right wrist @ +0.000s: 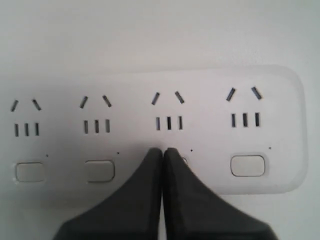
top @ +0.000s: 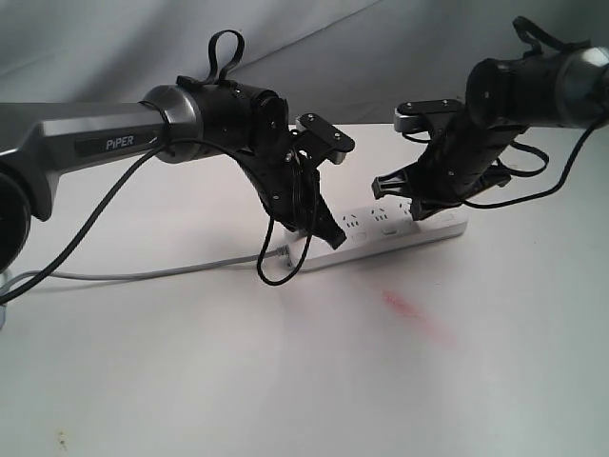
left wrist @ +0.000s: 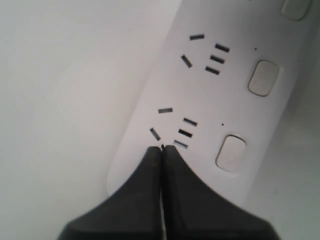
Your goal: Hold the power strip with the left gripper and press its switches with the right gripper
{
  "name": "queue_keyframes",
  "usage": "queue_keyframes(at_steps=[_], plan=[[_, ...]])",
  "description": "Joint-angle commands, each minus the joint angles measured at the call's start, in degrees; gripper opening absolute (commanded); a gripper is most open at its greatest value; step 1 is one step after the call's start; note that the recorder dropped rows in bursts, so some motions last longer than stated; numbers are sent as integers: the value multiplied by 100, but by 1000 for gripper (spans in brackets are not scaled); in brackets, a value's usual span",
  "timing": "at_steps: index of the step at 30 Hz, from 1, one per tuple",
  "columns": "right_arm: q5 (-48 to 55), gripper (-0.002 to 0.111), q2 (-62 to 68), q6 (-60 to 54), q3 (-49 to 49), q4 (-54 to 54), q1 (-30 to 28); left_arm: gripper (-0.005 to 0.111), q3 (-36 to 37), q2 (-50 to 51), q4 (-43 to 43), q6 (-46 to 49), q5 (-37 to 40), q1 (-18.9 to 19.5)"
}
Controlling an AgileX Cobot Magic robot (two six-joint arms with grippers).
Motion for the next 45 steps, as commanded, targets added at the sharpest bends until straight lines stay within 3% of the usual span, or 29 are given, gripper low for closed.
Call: queue_keyframes(at_steps=[1,5,33,45], plan=[[57,0,-82,-161,27,117,219,0,47,95,37,-53,121,-27],[-56,0,-82,-161,27,-27,474,0,47,95,37,-53,131,-27],[-34,0,518,-35,50,-136,474,0,47,95,37,-53,144,-27],[-386,0,518,230,731,-364,474,0,47,95,37,-79,155,-27]])
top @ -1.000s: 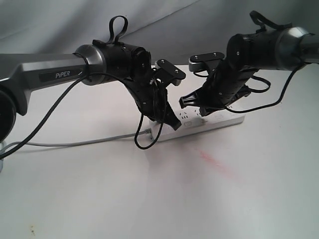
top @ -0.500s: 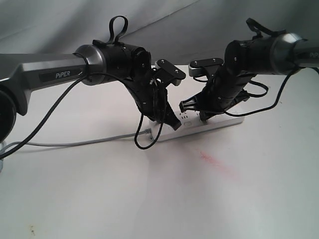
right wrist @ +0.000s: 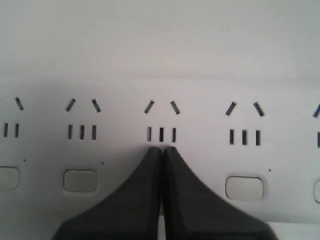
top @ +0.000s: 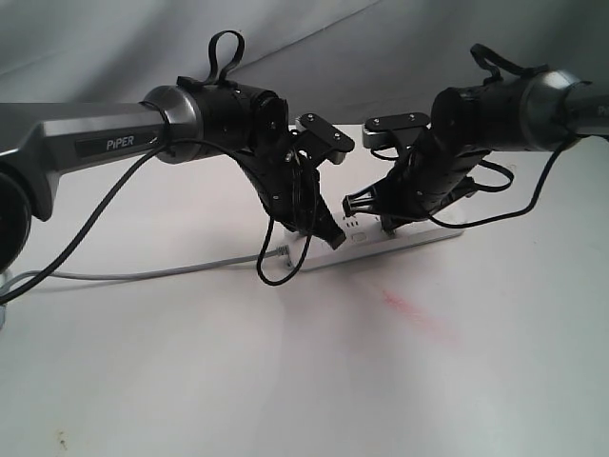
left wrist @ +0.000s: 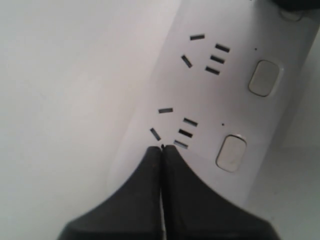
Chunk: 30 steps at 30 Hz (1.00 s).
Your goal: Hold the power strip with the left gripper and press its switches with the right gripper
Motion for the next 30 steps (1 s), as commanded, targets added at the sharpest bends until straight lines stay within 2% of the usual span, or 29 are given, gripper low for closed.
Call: queue_keyframes(at_steps=[1,13,25,30], plan=[[262,0,292,70,407,-171,3,0,47,95,25,-115,155,-27],[190,0,246,83,401,-171,3,0,47,95,25,-164,155,-27],[-46,0,-1188,83,401,-243,-8,0,47,95,25,-162,220,-27],[143,0,-1324,93,412,-156,-8,0,47,83,25,-333,95,-27]])
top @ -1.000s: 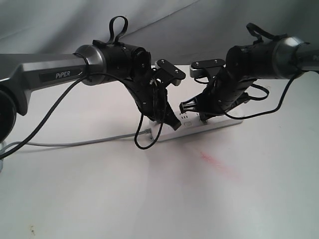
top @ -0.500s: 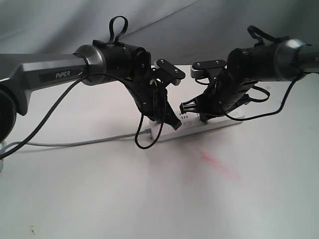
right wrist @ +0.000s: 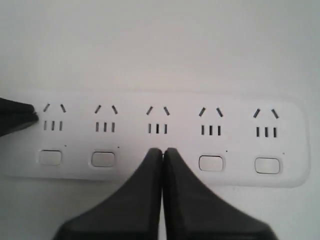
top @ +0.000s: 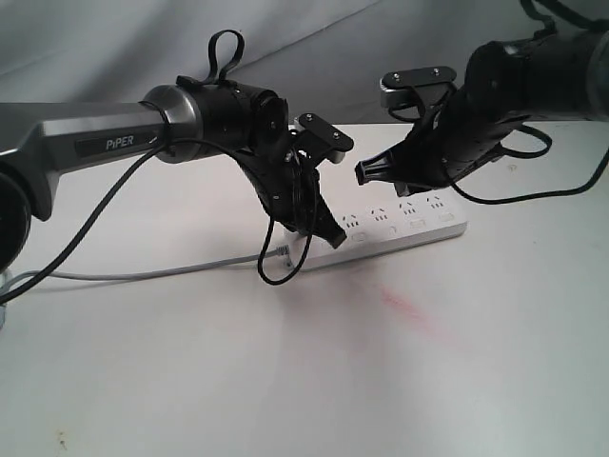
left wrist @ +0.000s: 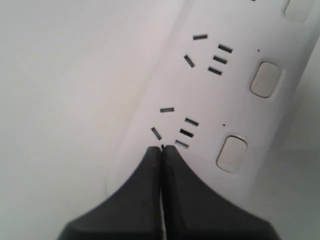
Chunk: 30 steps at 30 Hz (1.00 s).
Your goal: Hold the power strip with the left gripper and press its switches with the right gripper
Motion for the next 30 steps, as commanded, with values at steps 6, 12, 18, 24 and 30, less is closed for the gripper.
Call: queue_keyframes(at_steps=[6,12,18,24,30], plan=[[-427,0,-232,-8,652,882,5,0,58,-166,-583,-950,-588,-27],[-651,0,-978,-39,1328,648,-18,0,58,-718,-999,-975,-761,-27],[-659,0,-2164,60,1821,648,-18,0,1063,-1710,-1011,-975,-1625,-27],[-794,0,-3535,346,2586,622,-18,0,2903,-3282,-1011,-1020,-2897,-27],[-1021,0,-5201,495,3523,608,-18,0,4462,-4985,-1011,-1124,-3788,-27]])
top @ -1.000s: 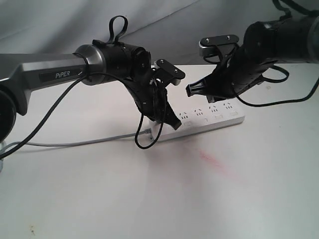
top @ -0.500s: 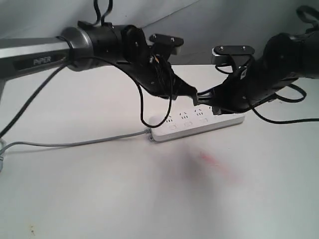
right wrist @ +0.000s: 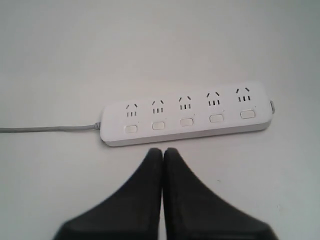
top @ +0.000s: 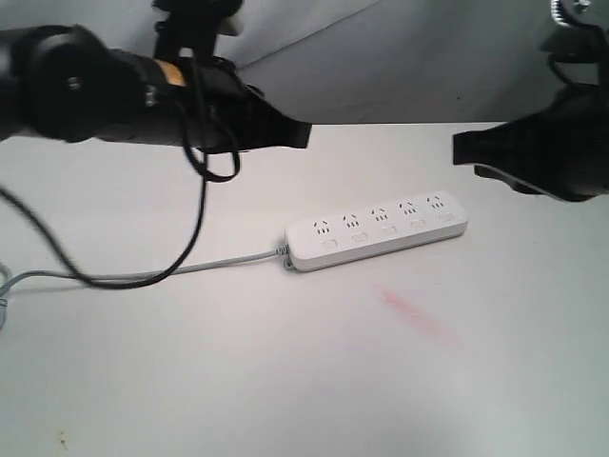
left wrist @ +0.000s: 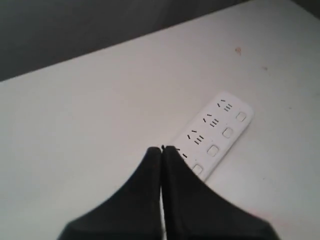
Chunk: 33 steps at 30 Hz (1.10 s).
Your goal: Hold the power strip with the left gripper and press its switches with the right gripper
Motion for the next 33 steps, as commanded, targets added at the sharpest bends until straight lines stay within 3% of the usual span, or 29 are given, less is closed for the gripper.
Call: queue_keyframes(at_steps=[1,14,20,24,28,31,33], plan=[[-190,0,-1215,91,663,-71,-18,0,1082,-1337,-48,-99,-695,-27],[50,0,-5095,1148,2210,-1059,-18,0,3798,-4656,-48,-99,-1762,-27],[902,0,-6485,2442,2687,-2340,-18,0,4860,-6044,-75,-99,-1800,-27],[1043,0,-6783,2505,2732,-2521,-5,0,5699,-6865,-347,-69,-2261,-17],[-574,0,-6783,2526,3629,-2479,-5,0,6428,-7272,-347,-43,-2926,-17],[-1679,0,-6783,2473,4594,-2535,-5,0,6576,-7272,-411,157,-3182,-17],[-1571,0,-6783,2433,4805,-2621,-5,0,6576,-7272,-1023,750,-3019,-17]])
